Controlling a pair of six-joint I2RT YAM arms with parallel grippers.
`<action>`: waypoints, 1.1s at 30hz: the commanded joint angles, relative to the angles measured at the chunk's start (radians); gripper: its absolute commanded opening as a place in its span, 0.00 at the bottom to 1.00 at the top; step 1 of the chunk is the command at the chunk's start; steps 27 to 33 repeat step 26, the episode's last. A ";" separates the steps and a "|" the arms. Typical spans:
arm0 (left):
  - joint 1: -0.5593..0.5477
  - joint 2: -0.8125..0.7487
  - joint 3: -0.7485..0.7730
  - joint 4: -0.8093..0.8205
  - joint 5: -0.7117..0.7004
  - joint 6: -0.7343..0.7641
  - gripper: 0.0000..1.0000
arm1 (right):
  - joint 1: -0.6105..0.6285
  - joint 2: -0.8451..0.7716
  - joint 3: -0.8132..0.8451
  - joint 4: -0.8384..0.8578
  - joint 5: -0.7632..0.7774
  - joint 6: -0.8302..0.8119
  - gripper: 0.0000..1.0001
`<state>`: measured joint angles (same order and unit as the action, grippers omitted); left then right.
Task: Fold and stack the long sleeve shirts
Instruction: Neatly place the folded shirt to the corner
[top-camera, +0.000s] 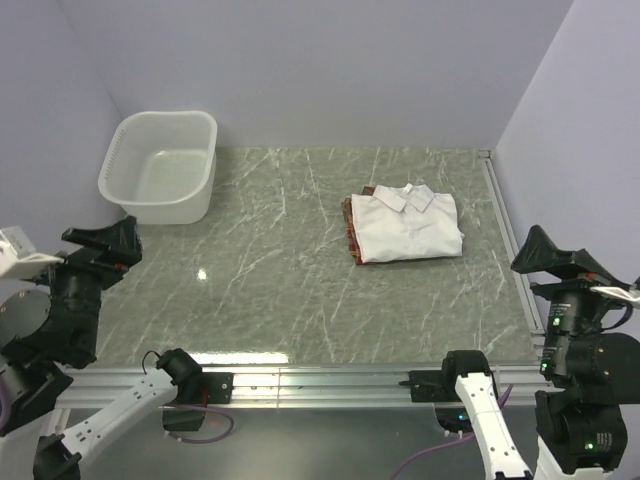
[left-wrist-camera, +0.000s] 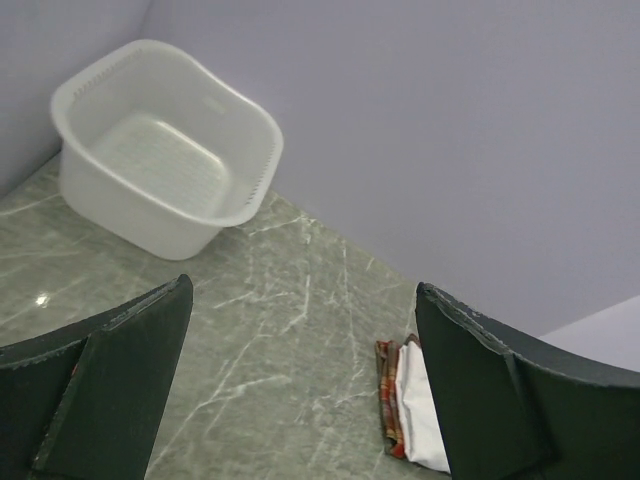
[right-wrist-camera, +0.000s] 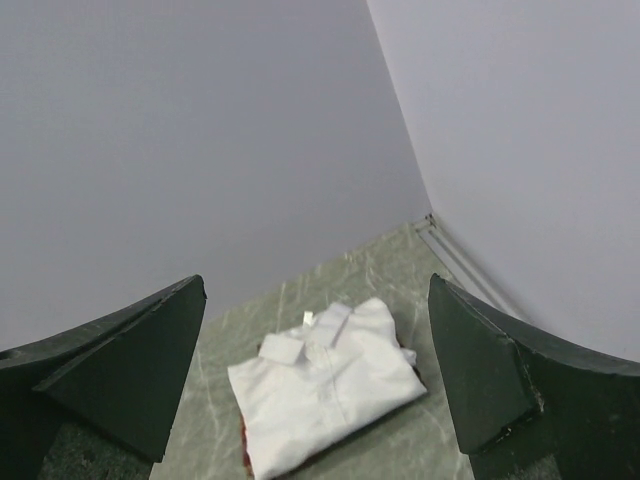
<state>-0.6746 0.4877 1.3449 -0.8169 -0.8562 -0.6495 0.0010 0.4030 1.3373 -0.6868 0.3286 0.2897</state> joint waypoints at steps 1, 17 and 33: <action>0.000 -0.060 -0.061 -0.010 -0.044 0.070 0.99 | 0.050 -0.061 -0.084 0.062 0.079 -0.050 0.99; -0.002 -0.117 -0.184 0.062 -0.044 0.039 0.99 | 0.108 -0.185 -0.294 0.132 0.101 -0.069 0.98; 0.000 -0.101 -0.194 0.084 -0.030 0.031 0.99 | 0.114 -0.210 -0.325 0.145 0.101 -0.073 0.99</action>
